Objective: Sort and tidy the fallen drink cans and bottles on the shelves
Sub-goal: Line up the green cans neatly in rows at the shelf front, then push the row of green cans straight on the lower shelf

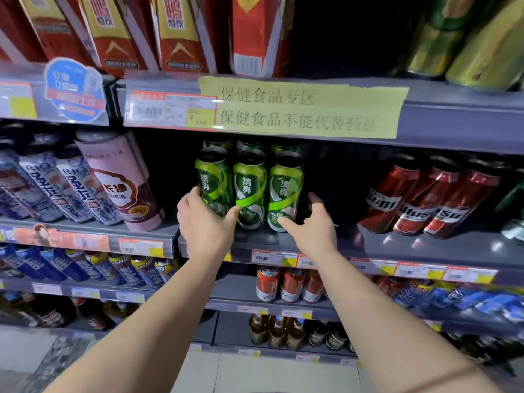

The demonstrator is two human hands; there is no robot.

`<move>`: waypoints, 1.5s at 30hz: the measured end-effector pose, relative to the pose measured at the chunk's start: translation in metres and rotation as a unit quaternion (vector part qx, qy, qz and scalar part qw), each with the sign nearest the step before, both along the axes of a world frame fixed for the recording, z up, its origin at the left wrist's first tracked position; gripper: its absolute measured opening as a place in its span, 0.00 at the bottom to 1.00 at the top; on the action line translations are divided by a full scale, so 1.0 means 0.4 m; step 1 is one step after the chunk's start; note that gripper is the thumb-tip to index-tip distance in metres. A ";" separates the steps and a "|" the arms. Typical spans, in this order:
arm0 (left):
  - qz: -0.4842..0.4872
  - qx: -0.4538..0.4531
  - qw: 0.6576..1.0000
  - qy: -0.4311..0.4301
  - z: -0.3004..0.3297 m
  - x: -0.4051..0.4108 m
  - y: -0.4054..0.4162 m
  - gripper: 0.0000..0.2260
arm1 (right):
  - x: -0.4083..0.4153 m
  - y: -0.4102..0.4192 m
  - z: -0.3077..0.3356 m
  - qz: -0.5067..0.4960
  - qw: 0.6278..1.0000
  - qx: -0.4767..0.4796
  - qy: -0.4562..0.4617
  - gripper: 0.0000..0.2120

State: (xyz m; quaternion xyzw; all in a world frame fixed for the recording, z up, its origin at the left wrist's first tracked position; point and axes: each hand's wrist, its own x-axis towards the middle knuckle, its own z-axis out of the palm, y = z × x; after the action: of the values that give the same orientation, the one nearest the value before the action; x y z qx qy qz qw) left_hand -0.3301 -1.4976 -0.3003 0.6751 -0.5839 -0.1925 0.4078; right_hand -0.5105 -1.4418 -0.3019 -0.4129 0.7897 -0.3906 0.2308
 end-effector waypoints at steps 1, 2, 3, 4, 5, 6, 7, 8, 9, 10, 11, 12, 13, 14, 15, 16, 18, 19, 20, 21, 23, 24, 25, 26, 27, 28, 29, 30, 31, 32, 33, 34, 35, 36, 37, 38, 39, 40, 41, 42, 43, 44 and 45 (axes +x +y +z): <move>0.011 -0.019 1.000 0.000 0.022 -0.019 0.020 0.39 | -0.010 0.007 0.007 0.007 1.000 -0.014 -0.005 0.42; 0.019 -0.031 0.999 -0.001 0.049 -0.041 0.045 0.39 | -0.020 0.015 0.016 0.018 0.999 -0.027 -0.008 0.41; 0.024 -0.030 0.999 -0.004 0.071 -0.062 0.067 0.39 | -0.029 0.026 0.029 0.034 0.999 -0.034 -0.009 0.39; 0.026 -0.019 0.999 -0.012 0.093 -0.080 0.090 0.39 | -0.037 0.041 0.046 0.055 0.998 -0.033 -0.010 0.38; 0.027 0.003 1.000 -0.015 0.110 -0.094 0.111 0.39 | -0.043 0.059 0.065 0.081 0.996 -0.027 -0.014 0.36; 0.023 0.028 0.999 -0.015 0.124 -0.107 0.132 0.38 | -0.050 0.080 0.085 0.108 0.994 -0.020 -0.020 0.35; 0.014 0.051 0.998 -0.018 0.136 -0.120 0.153 0.36 | -0.058 0.100 0.105 0.134 0.991 -0.014 -0.026 0.33; -0.006 0.068 0.997 -0.028 0.148 -0.136 0.177 0.34 | -0.069 0.121 0.125 0.156 0.987 -0.012 -0.028 0.32; -0.030 0.075 0.996 -0.043 0.158 -0.153 0.203 0.32 | -0.082 0.137 0.142 0.169 0.985 -0.013 -0.026 0.31; -0.055 0.074 0.994 -0.054 0.166 -0.171 0.225 0.30 | -0.097 0.150 0.161 0.176 0.984 -0.015 -0.020 0.30; -0.079 0.069 0.993 -0.060 0.172 -0.188 0.246 0.29 | -0.111 0.160 0.177 0.178 0.984 -0.015 -0.013 0.29; -0.103 0.066 0.991 -0.061 0.179 -0.207 0.265 0.28 | -0.124 0.173 0.193 0.174 0.985 -0.016 -0.011 0.28; -0.126 0.065 0.988 -0.058 0.186 -0.225 0.281 0.28 | -0.138 0.186 0.205 0.164 0.986 -0.019 -0.013 0.28; -0.148 0.067 0.985 -0.053 0.190 -0.244 0.293 0.28 | -0.152 0.200 0.213 0.152 0.988 -0.024 -0.018 0.27; -0.168 0.071 0.982 -0.051 0.190 -0.262 0.299 0.28 | -0.165 0.216 0.216 0.137 0.990 -0.028 -0.025 0.26; -0.187 0.077 0.978 -0.053 0.187 -0.279 0.304 0.28 | -0.176 0.237 0.214 0.121 0.992 -0.029 -0.033 0.25; -0.219 0.094 0.970 -0.049 0.169 -0.307 0.308 0.28 | -0.199 0.282 0.202 0.089 0.995 -0.022 -0.049 0.24; -0.232 0.104 0.966 -0.039 0.157 -0.317 0.313 0.28 | -0.211 0.308 0.190 0.080 0.995 -0.012 -0.056 0.24; -0.241 0.112 0.964 -0.027 0.144 -0.329 0.318 0.29 | -0.228 0.335 0.179 0.072 0.996 -0.002 -0.059 0.23; -0.249 0.119 0.961 -0.019 0.133 -0.345 0.320 0.29 | -0.254 0.358 0.165 0.059 0.997 0.006 -0.057 0.23; -0.255 0.130 0.958 -0.006 0.111 -0.386 0.320 0.30 | -0.323 0.392 0.142 0.018 0.999 0.013 -0.046 0.21; -0.253 0.134 0.958 0.004 0.099 -0.413 0.315 0.31 | -0.364 0.401 0.129 -0.006 0.999 0.010 -0.040 0.21; -0.250 0.136 0.958 0.013 0.090 -0.442 0.306 0.32 | -0.406 0.406 0.114 -0.026 0.999 0.005 -0.034 0.20; -0.246 0.136 0.959 0.022 0.076 -0.474 0.296 0.34 | -0.449 0.408 0.097 -0.044 0.999 0.001 -0.028 0.20; -0.241 0.136 0.961 0.028 0.061 -0.506 0.283 0.35 | -0.490 0.404 0.080 -0.061 0.998 0.002 -0.018 0.20; -0.239 0.135 0.961 0.033 0.047 -0.539 0.267 0.37 | -0.529 0.396 0.064 -0.079 0.997 0.000 -0.007 0.22; -0.237 0.140 0.961 0.039 0.033 -0.571 0.251 0.38 | -0.565 0.387 0.047 -0.097 0.995 -0.005 0.003 0.24; -0.232 0.143 0.961 0.044 0.019 -0.601 0.235 0.39 | -0.600 0.376 0.029 -0.110 0.994 -0.010 0.012 0.28; -0.228 0.144 0.962 0.046 0.008 -0.628 0.218 0.38 | -0.633 0.361 0.011 -0.116 0.993 -0.010 0.021 0.32; -0.225 0.142 0.963 0.041 -0.006 -0.649 0.200 0.37 | -0.661 0.348 -0.003 -0.116 0.993 -0.002 0.030 0.35; -0.224 0.140 0.964 0.030 -0.015 -0.666 0.187 0.35 | -0.685 0.335 -0.015 -0.113 0.993 0.013 0.038 0.38; -0.222 0.136 0.965 0.020 -0.027 -0.678 0.174 0.34 | -0.703 0.322 -0.023 -0.106 0.993 0.028 0.043 0.39; -0.214 0.134 0.967 0.013 -0.037 -0.686 0.164 0.34 | -0.716 0.309 -0.027 -0.099 0.993 0.040 0.045 0.38; -0.202 0.132 0.970 0.010 -0.045 -0.692 0.158 0.34 | -0.725 0.296 -0.029 -0.094 0.993 0.050 0.046 0.36; -0.186 0.130 0.974 0.006 -0.047 -0.692 0.161 0.34 | -0.725 0.284 -0.027 -0.092 0.993 0.058 0.047 0.34; -0.167 0.124 0.978 0.002 -0.048 -0.695 0.167 0.33 | -0.725 0.273 -0.026 -0.092 0.992 0.066 0.049 0.32; -0.148 0.118 0.982 -0.002 -0.049 -0.701 0.174 0.32 | -0.727 0.262 -0.025 -0.094 0.991 0.073 0.054 0.31; -0.137 0.109 0.984 -0.006 -0.047 -0.706 0.182 0.32 | -0.729 0.254 -0.026 -0.096 0.990 0.078 0.061 0.30; -0.133 0.105 0.985 -0.010 -0.042 -0.709 0.187 0.32 | -0.731 0.248 -0.029 -0.094 0.990 0.081 0.066 0.29; -0.134 0.101 0.986 -0.015 -0.041 -0.711 0.189 0.33 | -0.733 0.246 -0.032 -0.088 0.990 0.082 0.069 0.28; -0.137 0.099 0.985 -0.022 -0.038 -0.711 0.191 0.33 | -0.736 0.246 -0.036 -0.078 0.991 0.079 0.069 0.26; -0.139 0.097 0.985 -0.033 -0.038 -0.709 0.190 0.33 | -0.739 0.247 -0.036 -0.064 0.993 0.076 0.070 0.25; -0.140 0.095 0.985 -0.046 -0.037 -0.709 0.191 0.33 | -0.742 0.249 -0.034 -0.048 0.994 0.074 0.072 0.25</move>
State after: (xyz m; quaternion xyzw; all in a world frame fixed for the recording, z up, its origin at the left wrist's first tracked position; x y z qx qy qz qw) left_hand -0.6139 -1.4210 -0.3152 0.6305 -0.6696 -0.2714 0.2836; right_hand -0.8071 -1.3421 -0.3153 -0.3836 0.8498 -0.3108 0.1846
